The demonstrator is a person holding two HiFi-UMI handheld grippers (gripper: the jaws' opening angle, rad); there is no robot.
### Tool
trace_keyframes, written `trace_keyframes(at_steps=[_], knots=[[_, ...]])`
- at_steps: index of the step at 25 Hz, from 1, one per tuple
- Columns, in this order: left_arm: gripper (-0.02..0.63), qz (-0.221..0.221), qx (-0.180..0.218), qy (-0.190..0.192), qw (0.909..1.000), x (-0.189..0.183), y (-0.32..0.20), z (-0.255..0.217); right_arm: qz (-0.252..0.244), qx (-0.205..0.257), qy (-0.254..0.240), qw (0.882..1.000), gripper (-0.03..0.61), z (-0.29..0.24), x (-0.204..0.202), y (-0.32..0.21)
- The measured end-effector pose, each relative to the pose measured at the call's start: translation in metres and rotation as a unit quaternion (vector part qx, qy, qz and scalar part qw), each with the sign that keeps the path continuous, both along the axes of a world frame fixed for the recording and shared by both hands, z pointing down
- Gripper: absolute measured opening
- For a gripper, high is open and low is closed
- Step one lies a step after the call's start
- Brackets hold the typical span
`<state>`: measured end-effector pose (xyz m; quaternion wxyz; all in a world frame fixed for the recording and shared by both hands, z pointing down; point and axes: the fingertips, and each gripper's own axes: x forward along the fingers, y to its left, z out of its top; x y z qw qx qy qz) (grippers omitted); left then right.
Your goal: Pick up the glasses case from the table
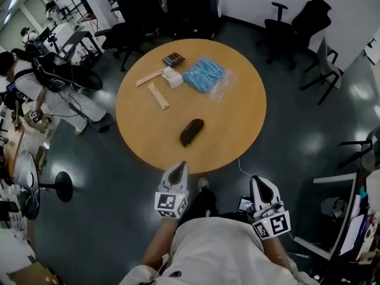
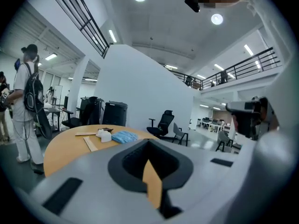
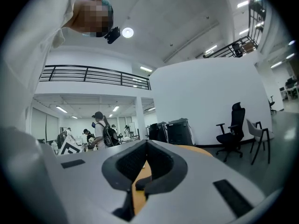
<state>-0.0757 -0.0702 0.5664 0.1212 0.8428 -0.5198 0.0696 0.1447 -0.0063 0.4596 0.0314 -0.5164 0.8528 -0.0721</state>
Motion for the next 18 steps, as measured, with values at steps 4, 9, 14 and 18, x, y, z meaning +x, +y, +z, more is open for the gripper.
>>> trace_keyframes(at_steps=[4, 9, 14, 18], knots=[[0.006, 0.023, -0.028, -0.032, 0.9988, -0.003, -0.063, 0.023, 0.004, 0.014, 0.001, 1.0, 0.015, -0.015, -0.006, -0.054], [0.006, 0.055, -0.089, -0.089, 0.9906, 0.004, -0.12, 0.074, -0.018, -0.006, -0.006, 1.0, 0.015, -0.011, -0.014, -0.102], [0.156, 0.122, -0.202, -0.142, 0.9613, 0.02, -0.159, 0.143, -0.061, -0.023, -0.015, 0.998, 0.015, 0.0, -0.019, -0.13], [0.257, 0.16, -0.292, -0.199, 0.9217, 0.021, -0.176, 0.198, -0.084, -0.038, -0.021, 0.995, 0.015, 0.013, -0.02, -0.147]])
